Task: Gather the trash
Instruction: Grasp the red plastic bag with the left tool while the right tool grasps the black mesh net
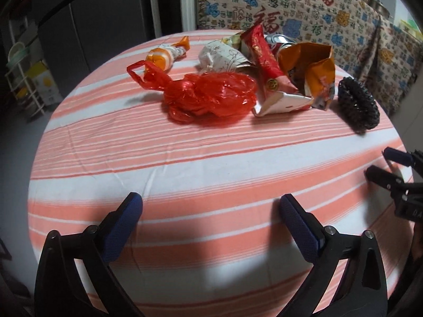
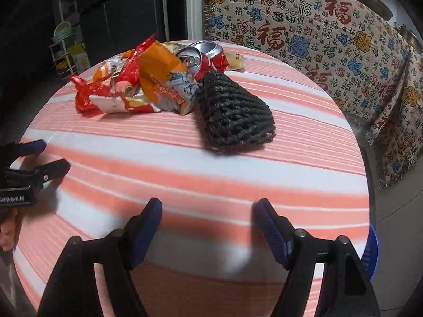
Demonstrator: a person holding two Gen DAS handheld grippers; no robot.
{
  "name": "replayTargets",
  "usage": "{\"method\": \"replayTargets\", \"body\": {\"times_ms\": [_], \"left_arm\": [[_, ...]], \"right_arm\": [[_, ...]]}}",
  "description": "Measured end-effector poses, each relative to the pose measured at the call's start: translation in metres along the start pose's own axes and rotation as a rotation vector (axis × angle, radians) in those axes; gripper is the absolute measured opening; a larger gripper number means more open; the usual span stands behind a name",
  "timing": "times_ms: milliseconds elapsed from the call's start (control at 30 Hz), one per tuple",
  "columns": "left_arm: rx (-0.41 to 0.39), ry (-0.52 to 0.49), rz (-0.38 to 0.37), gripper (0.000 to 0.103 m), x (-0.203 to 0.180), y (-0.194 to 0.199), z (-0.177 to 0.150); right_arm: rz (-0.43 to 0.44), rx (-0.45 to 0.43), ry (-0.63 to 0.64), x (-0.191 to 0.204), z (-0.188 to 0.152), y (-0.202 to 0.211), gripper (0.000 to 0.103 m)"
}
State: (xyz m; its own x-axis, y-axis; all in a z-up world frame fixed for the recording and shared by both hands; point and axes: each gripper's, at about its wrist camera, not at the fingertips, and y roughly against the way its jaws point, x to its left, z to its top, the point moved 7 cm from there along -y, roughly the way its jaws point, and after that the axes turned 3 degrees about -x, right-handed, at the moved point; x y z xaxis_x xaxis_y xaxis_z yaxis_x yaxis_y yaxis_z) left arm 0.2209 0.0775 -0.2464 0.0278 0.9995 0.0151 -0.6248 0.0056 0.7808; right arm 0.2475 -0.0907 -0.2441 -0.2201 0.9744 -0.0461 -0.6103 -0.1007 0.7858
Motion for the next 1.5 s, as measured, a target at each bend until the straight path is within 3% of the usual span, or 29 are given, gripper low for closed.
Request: {"method": "replayTargets", "body": {"times_ms": [167, 333, 400, 533, 700, 833, 867, 1133, 1333, 1500], "left_arm": [[-0.001, -0.031, -0.034, 0.103, 0.006, -0.007, 0.009], [-0.008, -0.042, -0.084, 0.103, 0.027, -0.019, 0.027], [-0.014, 0.015, -0.119, 0.102, 0.039, -0.018, 0.036], [-0.079, 0.254, -0.199, 0.102, 0.055, -0.003, 0.063], [-0.121, 0.319, -0.121, 0.103, 0.039, -0.008, 0.091], [-0.052, 0.26, 0.055, 0.102, 0.029, -0.05, 0.094], [-0.034, 0.25, 0.069, 0.102, 0.03, -0.054, 0.09], [-0.015, 0.191, -0.01, 0.102, 0.07, -0.023, 0.047], [-0.011, 0.198, -0.116, 0.102, 0.049, -0.015, 0.05], [0.005, 0.14, 0.032, 0.102, 0.036, -0.037, 0.048]], "right_arm": [[-0.035, -0.028, -0.045, 0.001, 0.011, -0.013, 0.085], [-0.037, -0.055, -0.047, 0.001, 0.01, -0.013, 0.086], [-0.039, -0.055, -0.046, 0.002, 0.01, -0.014, 0.086], [-0.041, -0.055, -0.044, 0.002, 0.011, -0.015, 0.086], [-0.047, -0.056, -0.042, 0.002, 0.013, -0.016, 0.086], [-0.047, -0.056, -0.042, 0.003, 0.013, -0.016, 0.086], [-0.047, -0.056, -0.042, 0.003, 0.013, -0.016, 0.086], [-0.046, -0.057, -0.044, 0.003, 0.013, -0.017, 0.086], [-0.048, -0.058, -0.044, 0.003, 0.013, -0.017, 0.086], [-0.045, -0.06, -0.048, 0.002, 0.012, -0.017, 0.086]]}}
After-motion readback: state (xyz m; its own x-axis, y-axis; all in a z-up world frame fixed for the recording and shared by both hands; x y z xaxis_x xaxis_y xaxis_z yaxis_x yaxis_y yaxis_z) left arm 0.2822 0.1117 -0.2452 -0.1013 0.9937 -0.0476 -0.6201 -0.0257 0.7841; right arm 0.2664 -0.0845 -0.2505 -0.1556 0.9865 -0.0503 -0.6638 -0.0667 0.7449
